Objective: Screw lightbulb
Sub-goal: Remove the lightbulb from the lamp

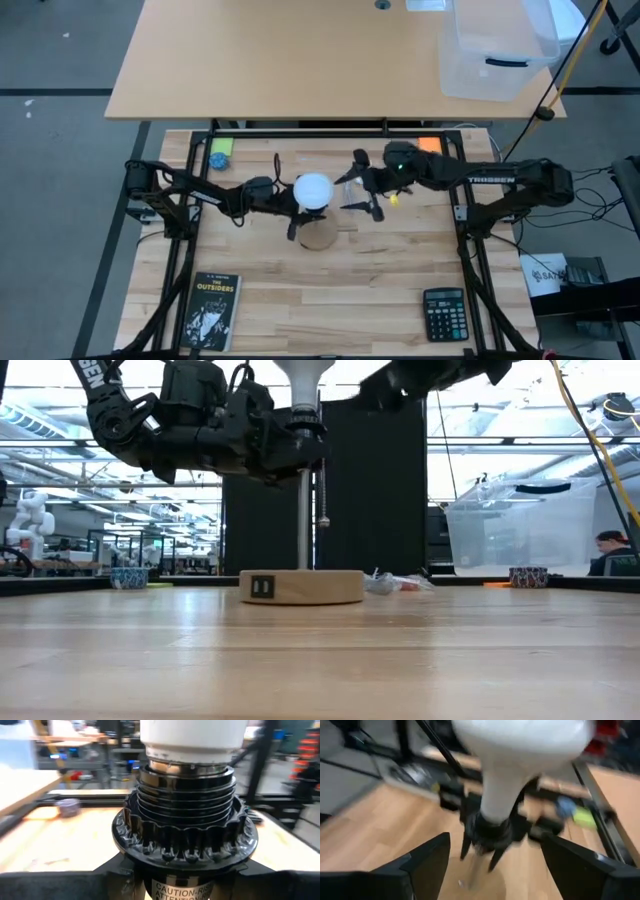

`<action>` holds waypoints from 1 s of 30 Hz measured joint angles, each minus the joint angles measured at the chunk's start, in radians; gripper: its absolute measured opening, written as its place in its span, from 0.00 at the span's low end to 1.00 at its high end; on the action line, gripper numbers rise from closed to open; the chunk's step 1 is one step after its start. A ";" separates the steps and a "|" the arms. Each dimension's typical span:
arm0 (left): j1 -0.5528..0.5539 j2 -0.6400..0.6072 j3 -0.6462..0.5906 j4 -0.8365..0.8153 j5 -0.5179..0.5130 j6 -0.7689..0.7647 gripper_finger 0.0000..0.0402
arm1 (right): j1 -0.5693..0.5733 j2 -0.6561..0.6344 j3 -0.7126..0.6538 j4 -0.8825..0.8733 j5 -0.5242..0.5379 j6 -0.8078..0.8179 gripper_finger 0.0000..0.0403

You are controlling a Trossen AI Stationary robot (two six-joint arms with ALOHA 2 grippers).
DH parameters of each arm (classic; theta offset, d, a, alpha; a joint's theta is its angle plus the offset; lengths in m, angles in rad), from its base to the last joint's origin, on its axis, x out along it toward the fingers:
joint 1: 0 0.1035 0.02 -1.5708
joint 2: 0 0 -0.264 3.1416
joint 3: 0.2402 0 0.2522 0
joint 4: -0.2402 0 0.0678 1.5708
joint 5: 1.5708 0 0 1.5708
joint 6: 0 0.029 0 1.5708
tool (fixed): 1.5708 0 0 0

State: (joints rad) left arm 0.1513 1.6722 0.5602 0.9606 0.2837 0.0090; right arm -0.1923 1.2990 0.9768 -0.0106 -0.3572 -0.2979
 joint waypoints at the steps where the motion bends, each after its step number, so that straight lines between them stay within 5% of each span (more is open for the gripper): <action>1: 0.000 0.000 0.000 0.002 -0.031 0.000 0.36 | 0.010 0.006 0.000 -0.019 0.045 0.006 0.76; 6: 0.001 0.000 0.001 0.002 -0.206 -0.007 0.36 | 0.058 0.059 -0.002 -0.002 0.279 0.054 0.76; 15: 0.000 0.000 0.001 0.002 -0.422 -0.029 0.36 | 0.124 0.253 -0.002 0.339 0.572 0.224 0.76; 26: 0.000 0.000 0.002 -0.008 -0.444 -0.033 0.36 | 0.184 0.409 -0.003 0.769 0.833 0.175 0.76; 30: 0.000 0.000 0.002 -0.009 -0.446 -0.034 0.36 | 0.183 0.409 -0.003 0.838 0.837 0.140 0.76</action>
State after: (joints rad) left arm 0.1513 1.6720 0.5621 0.9512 -0.1619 -0.0250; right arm -0.0090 1.7084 0.9733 0.8275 0.4795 -0.1575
